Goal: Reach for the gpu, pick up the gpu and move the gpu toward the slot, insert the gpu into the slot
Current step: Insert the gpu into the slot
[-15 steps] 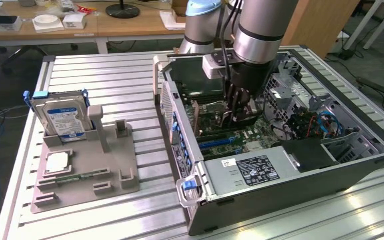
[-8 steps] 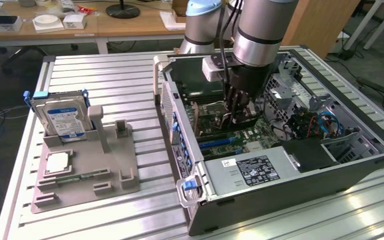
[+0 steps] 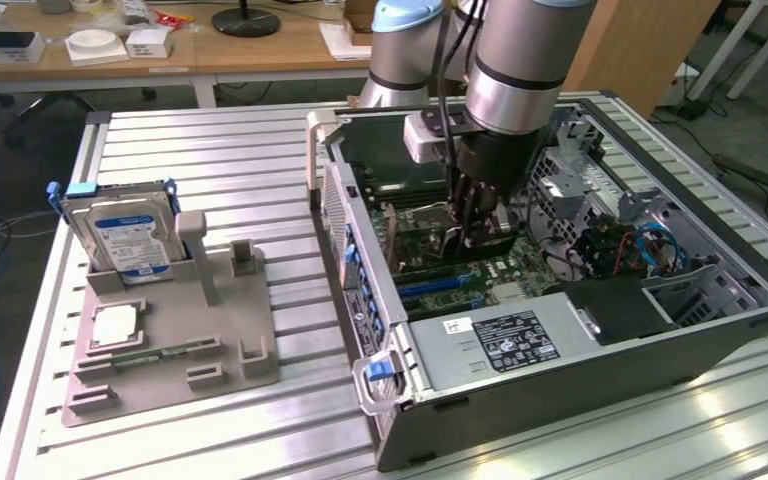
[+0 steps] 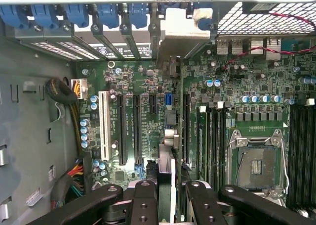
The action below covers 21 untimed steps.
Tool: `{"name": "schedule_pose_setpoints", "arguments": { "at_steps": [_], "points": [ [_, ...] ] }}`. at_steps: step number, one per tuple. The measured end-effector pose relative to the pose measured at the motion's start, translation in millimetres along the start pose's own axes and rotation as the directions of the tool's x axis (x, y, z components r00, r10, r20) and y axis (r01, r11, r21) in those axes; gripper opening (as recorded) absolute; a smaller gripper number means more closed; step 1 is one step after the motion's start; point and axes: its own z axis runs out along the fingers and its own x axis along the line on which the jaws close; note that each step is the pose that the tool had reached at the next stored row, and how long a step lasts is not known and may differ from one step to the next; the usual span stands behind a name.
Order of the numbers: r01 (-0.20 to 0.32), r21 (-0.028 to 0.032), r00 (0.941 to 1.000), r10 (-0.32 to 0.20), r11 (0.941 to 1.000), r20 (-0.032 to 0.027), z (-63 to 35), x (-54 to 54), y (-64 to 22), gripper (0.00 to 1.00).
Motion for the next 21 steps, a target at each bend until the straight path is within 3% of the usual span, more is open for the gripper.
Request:
{"name": "schedule_pose_setpoints", "arguments": {
  "at_steps": [21],
  "points": [
    [0.022, -0.0005, 0.9998, -0.022, 0.9998, -0.0001, 18.6, -1.2, 7.7, 0.27]
  ]
}}
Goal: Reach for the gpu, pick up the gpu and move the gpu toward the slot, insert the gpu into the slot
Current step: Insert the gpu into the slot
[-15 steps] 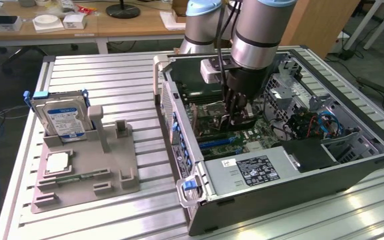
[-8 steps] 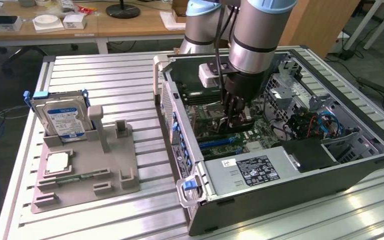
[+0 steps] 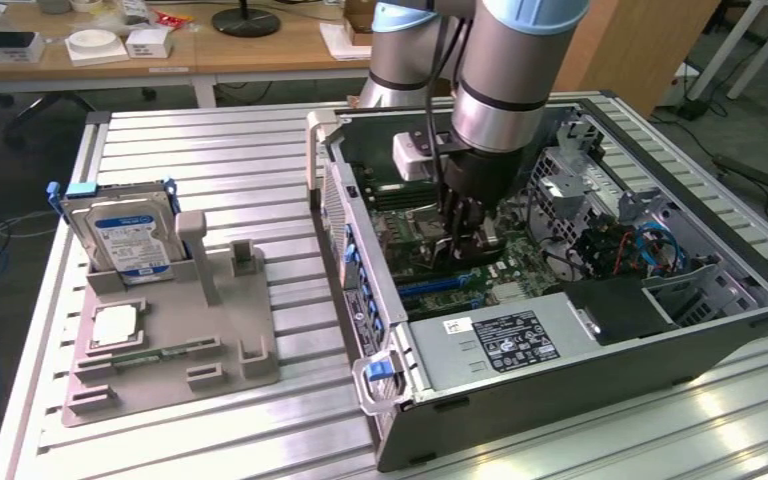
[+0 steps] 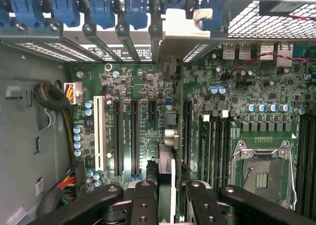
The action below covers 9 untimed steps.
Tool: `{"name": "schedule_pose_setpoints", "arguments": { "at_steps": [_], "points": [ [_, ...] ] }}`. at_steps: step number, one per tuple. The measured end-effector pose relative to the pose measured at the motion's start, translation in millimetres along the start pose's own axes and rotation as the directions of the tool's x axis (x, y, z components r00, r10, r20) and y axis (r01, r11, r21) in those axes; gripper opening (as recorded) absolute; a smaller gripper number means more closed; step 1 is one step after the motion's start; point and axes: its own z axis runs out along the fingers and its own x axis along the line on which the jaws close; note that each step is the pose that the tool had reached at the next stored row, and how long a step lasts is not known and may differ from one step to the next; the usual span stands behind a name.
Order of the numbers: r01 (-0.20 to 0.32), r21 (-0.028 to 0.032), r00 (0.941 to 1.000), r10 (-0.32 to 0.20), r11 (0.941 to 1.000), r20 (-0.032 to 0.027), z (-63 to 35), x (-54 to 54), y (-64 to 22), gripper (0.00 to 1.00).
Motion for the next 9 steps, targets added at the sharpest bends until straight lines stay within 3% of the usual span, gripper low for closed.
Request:
{"name": "schedule_pose_setpoints", "arguments": {
  "at_steps": [9],
  "points": [
    [0.0, 0.0, 1.0, 0.0, 1.0, 0.0001, 7.0, 0.1, 3.2, 0.27]
  ]
}}
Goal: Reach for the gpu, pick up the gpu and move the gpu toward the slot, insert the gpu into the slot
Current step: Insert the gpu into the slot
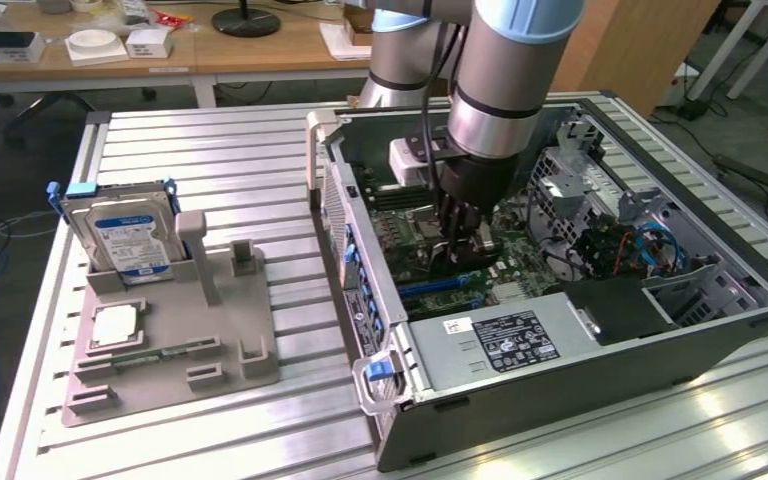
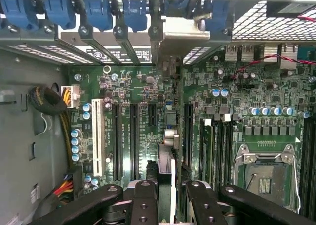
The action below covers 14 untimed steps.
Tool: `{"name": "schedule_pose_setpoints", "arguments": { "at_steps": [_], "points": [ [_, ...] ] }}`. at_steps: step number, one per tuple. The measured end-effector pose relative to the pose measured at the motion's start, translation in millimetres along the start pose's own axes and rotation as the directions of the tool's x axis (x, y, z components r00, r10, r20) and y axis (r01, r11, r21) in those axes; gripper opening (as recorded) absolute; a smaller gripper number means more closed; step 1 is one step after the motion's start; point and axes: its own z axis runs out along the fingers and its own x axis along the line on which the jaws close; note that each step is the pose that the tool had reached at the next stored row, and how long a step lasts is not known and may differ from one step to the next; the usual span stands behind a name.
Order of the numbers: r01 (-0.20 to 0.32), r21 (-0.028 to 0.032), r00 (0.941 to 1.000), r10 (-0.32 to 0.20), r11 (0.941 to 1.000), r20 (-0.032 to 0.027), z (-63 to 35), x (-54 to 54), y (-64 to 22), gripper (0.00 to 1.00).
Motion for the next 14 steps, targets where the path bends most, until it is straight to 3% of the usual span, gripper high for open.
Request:
{"name": "schedule_pose_setpoints", "arguments": {
  "at_steps": [14],
  "points": [
    [0.0, 0.0, 1.0, 0.0, 1.0, -0.0001, 8.9, 0.2, 6.7, 0.27]
  ]
}}
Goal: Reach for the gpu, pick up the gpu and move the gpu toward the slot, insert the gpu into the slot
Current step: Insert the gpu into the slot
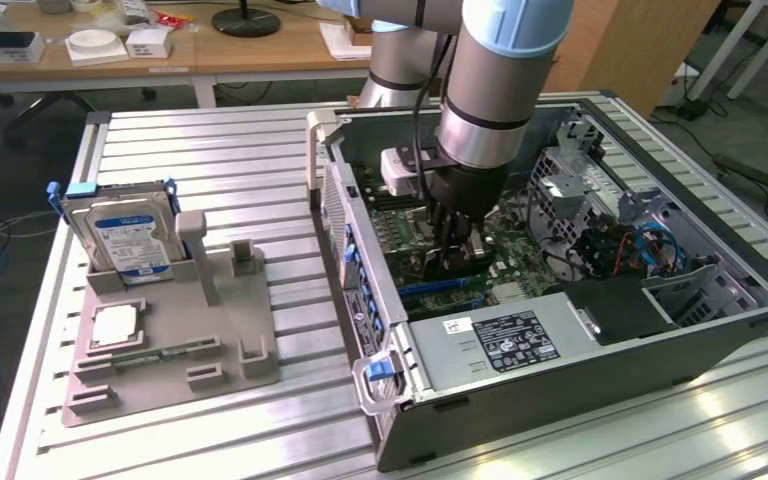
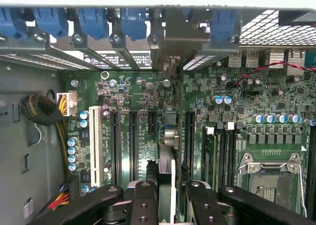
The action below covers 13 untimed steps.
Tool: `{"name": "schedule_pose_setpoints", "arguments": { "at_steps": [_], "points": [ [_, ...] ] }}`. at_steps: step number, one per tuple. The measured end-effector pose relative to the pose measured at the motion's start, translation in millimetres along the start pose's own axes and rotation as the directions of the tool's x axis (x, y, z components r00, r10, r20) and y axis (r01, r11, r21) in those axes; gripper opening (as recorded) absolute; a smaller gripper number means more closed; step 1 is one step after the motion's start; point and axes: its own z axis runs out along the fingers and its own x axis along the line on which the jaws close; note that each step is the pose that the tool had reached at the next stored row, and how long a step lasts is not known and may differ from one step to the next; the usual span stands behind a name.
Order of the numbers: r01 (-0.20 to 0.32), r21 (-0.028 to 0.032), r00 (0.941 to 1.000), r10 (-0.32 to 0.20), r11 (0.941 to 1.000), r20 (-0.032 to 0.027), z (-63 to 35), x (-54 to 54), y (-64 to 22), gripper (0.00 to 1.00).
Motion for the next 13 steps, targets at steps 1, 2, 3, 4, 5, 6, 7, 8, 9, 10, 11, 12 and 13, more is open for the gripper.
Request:
{"name": "schedule_pose_setpoints", "arguments": {
  "at_steps": [1, 2, 3, 4, 5, 6, 7, 8, 9, 10, 11, 12, 13],
  "points": [
    [0.0, 0.0, 1.0, 0.0, 1.0, 0.0, 0.0, 0.0, 0.0, 0.27],
    [0.0, 0.0, 1.0, 0.0, 1.0, 0.0001, 0.1, 0.0, 0.1, 0.27],
    [0.0, 0.0001, 1.0, 0.0, 1.0, 0.0003, 0.5, -0.1, 0.1, 0.27],
    [0.0, 0.0002, 1.0, 0.0, 1.0, 0.0006, 1.5, -0.1, 0.1, 0.27],
    [0.0, 0.0001, 1.0, 0.0, 1.0, 0.0004, 2.3, -0.1, 0.1, 0.27],
    [0.0, 0.0, 1.0, 0.0, 1.0, 0.0002, 3.0, -0.1, 0.1, 0.27],
    [0.0, 0.0, 1.0, 0.0, 1.0, 0.0001, 3.3, 0.0, 0.2, 0.27],
    [0.0, -0.0001, 1.0, 0.0, 1.0, -0.0001, 3.3, 0.0, 0.2, 0.27],
    [0.0, 0.0001, 1.0, 0.0, 1.0, 0.0002, 4.0, -0.1, 0.2, 0.27],
    [0.0, 0.0001, 1.0, 0.0, 1.0, 0.0003, 5.1, -0.1, 0.4, 0.27],
    [0.0, 0.0001, 1.0, 0.0, 1.0, 0.0004, 6.1, -0.2, 0.4, 0.27],
    [0.0, 0.0001, 1.0, 0.0, 1.0, 0.0002, 6.3, -0.1, 0.5, 0.27],
    [0.0, 0.0001, 1.0, 0.0, 1.0, 0.0002, 6.3, -0.1, 0.5, 0.27]
  ]
}}
